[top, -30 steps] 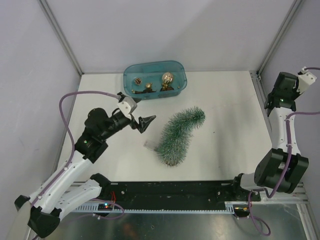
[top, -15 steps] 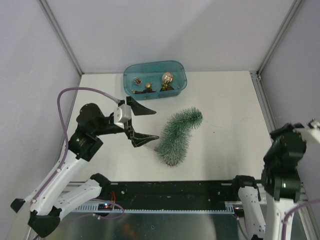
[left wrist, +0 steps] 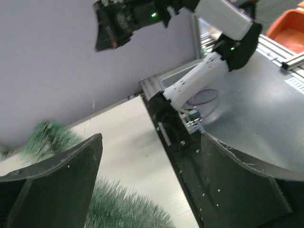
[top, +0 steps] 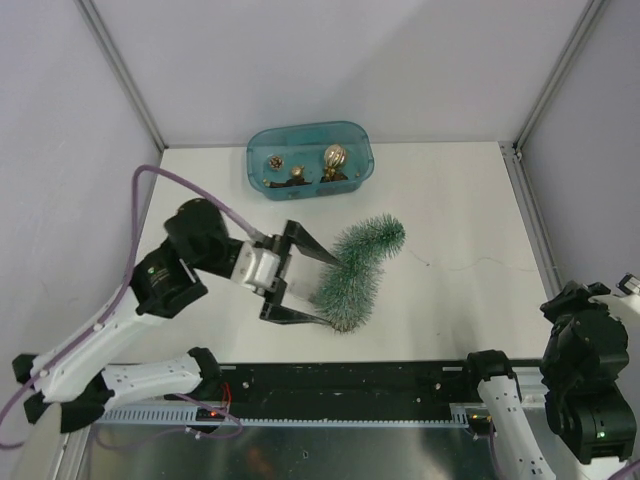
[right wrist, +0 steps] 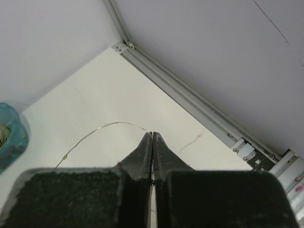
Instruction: Decorate the small christmas tree
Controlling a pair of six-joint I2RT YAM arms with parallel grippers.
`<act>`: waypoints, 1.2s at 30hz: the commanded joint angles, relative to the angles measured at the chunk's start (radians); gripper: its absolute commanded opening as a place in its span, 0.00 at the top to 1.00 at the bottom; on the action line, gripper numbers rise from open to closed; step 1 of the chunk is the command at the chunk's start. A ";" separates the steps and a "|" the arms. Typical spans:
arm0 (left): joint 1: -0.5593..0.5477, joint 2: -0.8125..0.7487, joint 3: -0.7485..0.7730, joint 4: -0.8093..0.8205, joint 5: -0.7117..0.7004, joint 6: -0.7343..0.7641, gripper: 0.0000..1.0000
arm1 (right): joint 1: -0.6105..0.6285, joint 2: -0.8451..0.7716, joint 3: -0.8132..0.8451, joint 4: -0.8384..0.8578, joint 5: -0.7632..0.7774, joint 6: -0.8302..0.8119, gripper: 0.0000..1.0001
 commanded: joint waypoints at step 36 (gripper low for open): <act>-0.592 0.646 0.103 0.488 -1.274 0.582 0.27 | 0.059 -0.035 0.280 -0.145 -0.071 -0.121 1.00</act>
